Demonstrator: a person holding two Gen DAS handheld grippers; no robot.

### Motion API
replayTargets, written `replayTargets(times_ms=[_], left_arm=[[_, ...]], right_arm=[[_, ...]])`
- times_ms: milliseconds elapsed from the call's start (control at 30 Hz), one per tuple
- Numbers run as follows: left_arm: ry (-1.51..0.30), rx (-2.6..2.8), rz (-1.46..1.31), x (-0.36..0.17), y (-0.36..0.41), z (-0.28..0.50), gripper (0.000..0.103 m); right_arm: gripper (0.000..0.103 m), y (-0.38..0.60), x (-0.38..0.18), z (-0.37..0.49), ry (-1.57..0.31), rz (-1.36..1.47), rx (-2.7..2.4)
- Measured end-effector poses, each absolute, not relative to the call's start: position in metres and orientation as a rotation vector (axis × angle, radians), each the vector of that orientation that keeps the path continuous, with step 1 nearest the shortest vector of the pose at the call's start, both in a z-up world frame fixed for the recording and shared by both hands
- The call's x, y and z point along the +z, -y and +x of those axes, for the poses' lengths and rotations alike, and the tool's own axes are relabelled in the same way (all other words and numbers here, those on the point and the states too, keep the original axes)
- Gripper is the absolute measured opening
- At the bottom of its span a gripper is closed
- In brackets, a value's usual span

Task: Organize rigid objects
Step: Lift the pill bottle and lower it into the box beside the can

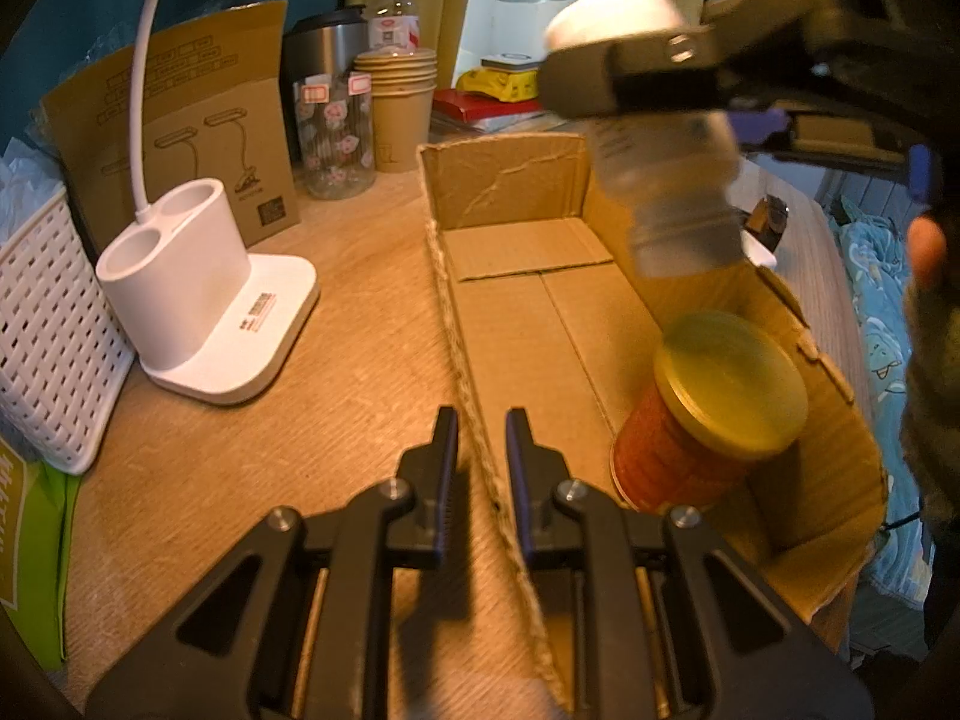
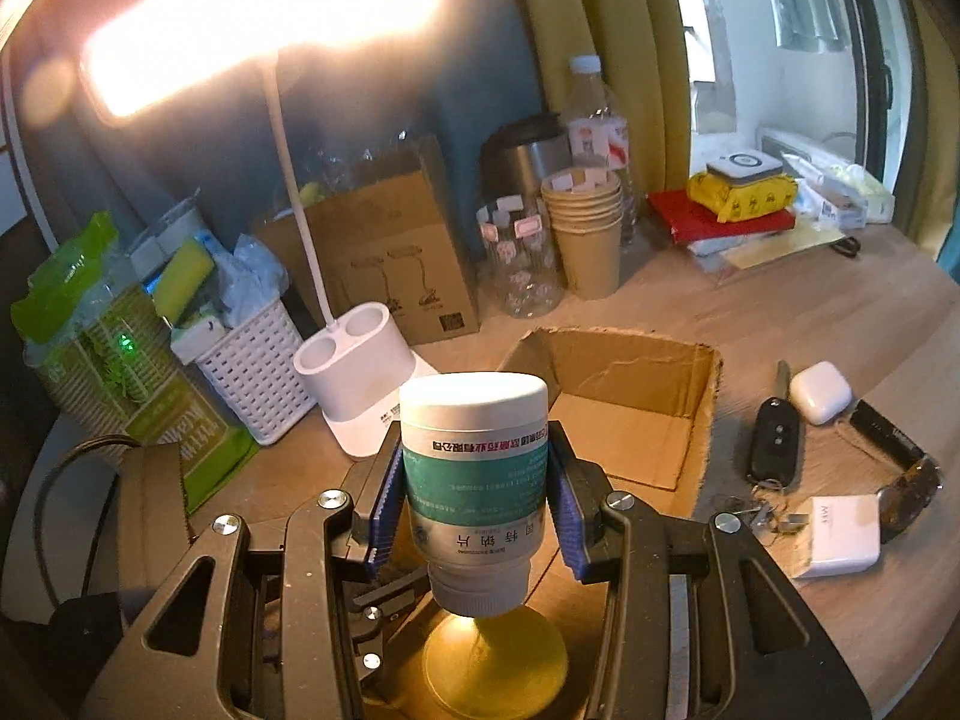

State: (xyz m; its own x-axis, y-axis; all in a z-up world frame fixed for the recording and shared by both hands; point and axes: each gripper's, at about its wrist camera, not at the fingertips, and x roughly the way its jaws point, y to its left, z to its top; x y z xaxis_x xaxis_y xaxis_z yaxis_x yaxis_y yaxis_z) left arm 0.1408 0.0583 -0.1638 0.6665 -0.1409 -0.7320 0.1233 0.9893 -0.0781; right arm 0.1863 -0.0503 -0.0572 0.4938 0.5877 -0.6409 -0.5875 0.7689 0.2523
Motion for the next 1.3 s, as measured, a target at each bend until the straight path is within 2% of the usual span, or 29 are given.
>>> replayTargets(times_ms=[367, 633, 1067, 1300], left_arm=[[-0.826, -0.152, -0.020, -0.164, -0.057, 0.141, 0.018], [-0.826, -0.153, -0.021, -0.164, -0.058, 0.141, 0.018], [-0.830, -0.148, -0.021, -0.164, -0.060, 0.142, 0.018], [-0.832, -0.145, -0.023, -0.164, -0.060, 0.142, 0.018]], right_arm=[[0.045, 0.036, -0.078, 0.194, -0.873, -0.033, 0.711], [0.045, 0.033, -0.102, 0.194, -1.010, -0.091, 0.723], [0.046, 0.041, -0.105, 0.182, -1.056, -0.106, 0.739], [0.056, 0.053, -0.096, 0.177, -1.022, -0.105, 0.717]])
